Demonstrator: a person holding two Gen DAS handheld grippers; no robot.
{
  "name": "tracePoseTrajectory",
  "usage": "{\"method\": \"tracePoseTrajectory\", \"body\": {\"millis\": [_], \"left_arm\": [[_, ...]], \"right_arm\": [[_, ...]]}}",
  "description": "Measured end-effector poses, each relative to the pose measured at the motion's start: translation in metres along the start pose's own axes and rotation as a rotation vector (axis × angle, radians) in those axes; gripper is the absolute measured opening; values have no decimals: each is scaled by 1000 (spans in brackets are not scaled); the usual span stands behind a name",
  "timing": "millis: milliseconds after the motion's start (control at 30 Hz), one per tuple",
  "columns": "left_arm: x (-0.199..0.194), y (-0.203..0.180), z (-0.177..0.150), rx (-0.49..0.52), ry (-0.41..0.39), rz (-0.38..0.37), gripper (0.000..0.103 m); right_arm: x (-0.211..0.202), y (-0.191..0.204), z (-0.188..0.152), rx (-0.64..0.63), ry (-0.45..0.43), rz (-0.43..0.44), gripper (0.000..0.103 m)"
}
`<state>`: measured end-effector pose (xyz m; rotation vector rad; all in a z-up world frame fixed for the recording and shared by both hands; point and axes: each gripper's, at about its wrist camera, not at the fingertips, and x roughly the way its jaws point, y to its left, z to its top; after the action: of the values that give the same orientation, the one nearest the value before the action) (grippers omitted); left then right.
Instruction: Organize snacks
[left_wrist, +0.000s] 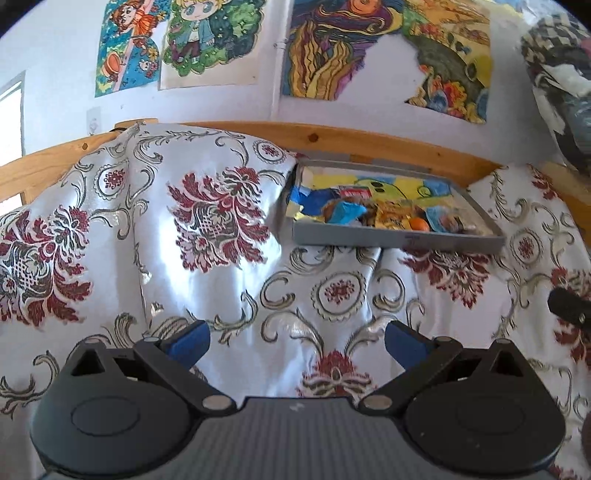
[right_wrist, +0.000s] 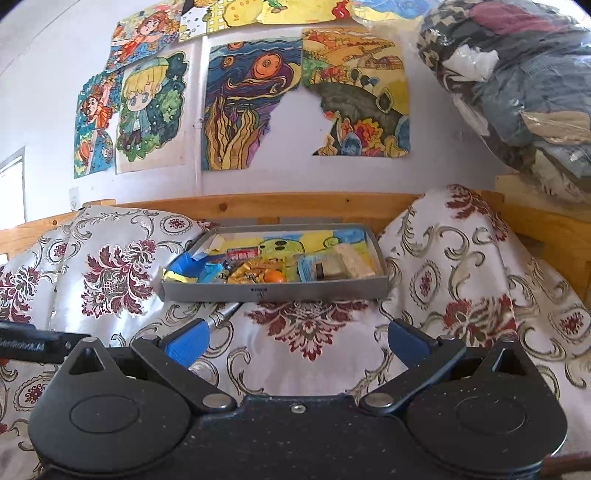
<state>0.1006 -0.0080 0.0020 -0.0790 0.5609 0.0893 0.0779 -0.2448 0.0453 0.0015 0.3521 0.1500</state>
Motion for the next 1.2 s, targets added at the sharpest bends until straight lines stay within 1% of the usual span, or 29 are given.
{"method": "tracePoseTrajectory", "body": {"millis": [100,233,567,800,1200], "left_arm": [[-4,0,-4,23,0,2,102],[-7,3,-6,25,0,4,103],[-7,9,-6,4,15,13,102],[-8,8,-7,28,11,14,102],[-7,7,-7,32,14,15,102]], "right_arm": [[-2,-1,-3,12,15,-4,102],[-4,0,-6,10,30,-4,102],[-5,2,-7,-1,35,8,102],[-4,3,-8,-5,38,17,102],[-2,6,-10,-25,48,37,102]]}}
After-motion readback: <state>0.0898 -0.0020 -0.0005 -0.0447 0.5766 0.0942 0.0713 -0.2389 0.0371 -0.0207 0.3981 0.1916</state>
